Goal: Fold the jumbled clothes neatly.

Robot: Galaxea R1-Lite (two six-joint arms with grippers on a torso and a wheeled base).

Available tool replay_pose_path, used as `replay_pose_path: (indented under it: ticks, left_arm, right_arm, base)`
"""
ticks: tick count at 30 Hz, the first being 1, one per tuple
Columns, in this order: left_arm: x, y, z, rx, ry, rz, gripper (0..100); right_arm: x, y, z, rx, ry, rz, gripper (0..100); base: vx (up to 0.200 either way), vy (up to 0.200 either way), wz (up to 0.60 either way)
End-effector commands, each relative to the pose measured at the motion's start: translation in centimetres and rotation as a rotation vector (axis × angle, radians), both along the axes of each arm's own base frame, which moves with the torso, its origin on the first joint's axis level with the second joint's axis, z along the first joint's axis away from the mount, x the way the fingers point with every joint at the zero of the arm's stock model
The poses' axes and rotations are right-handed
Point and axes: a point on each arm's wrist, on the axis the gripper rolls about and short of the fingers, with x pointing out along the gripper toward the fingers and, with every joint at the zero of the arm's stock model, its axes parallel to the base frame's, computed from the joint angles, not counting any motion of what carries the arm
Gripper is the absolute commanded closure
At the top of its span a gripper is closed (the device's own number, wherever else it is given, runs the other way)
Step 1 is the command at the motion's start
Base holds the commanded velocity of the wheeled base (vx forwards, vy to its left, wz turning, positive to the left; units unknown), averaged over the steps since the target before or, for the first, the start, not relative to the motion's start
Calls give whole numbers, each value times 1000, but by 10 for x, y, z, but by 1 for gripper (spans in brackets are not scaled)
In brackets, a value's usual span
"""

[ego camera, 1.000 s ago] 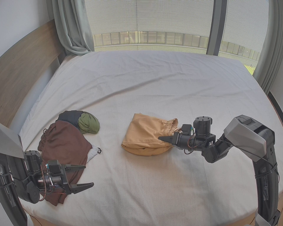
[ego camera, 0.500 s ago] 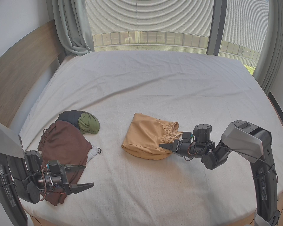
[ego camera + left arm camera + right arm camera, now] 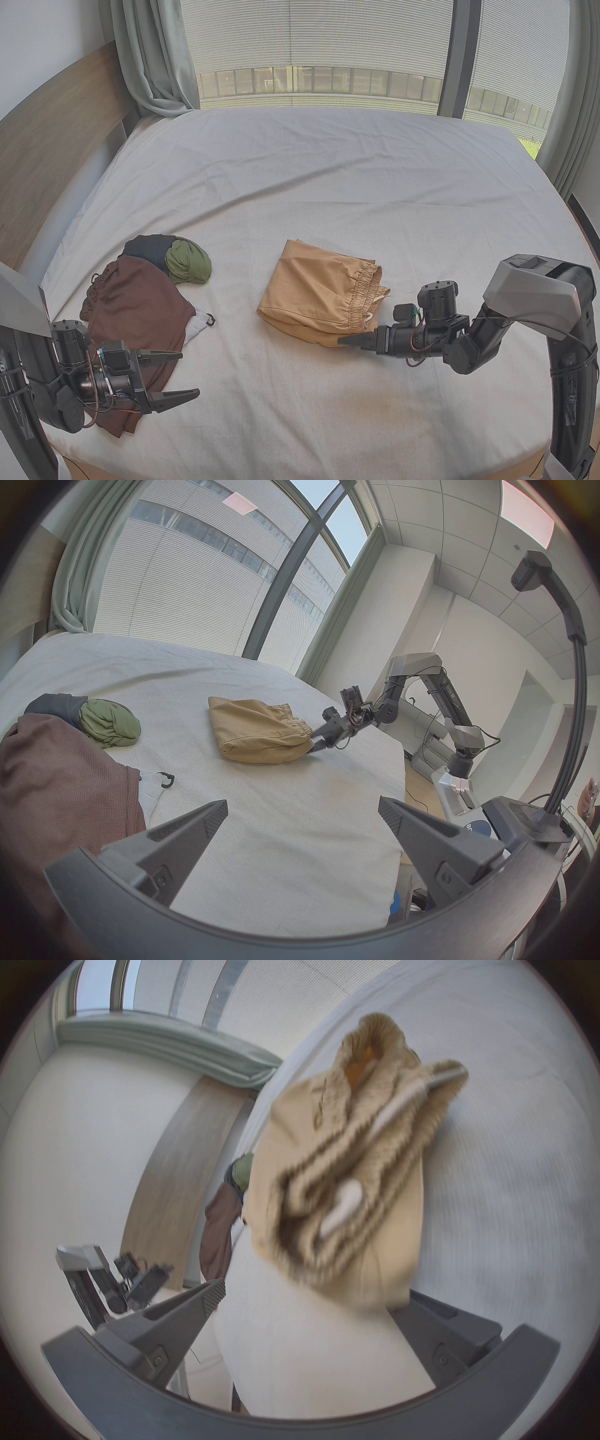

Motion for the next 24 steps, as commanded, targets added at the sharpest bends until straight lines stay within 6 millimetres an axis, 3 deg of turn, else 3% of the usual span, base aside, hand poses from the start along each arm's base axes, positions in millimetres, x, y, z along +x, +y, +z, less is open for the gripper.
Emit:
replay_pose_path:
  ticks: [1,5,9,10,18,21,24]
  left_arm:
    - [0,-1,1,0,-2,-2,0]
    - [0,-1,1,0,-3,-2,0]
    - [0,0,1,-1,-2,-1,0]
    - [0,0,1,-1,-4,1,0]
    - [1,1,1,0,-5,4,0]
    - [1,1,1,0,-5,4,0]
    - [1,1,1,0,-8,5,0]
  right_arm:
    - [-22,6,7,-31,14,54,0]
    - [-43,29,24,-19,-20,138,0]
    - [-45,40,38,6,-72,165,0]
    - [-41,45,51,37,-118,168,0]
    - [-7,53,91,150,-214,100,0]
    - [7,46,94,167,-226,65,0]
    - [18,42,83,161,-213,42,0]
  base:
    - [0,0,0]
    - [0,0,0]
    - [0,0,0]
    - [0,0,0]
    - [0,0,0]
    - [0,0,0]
    - [0,0,0]
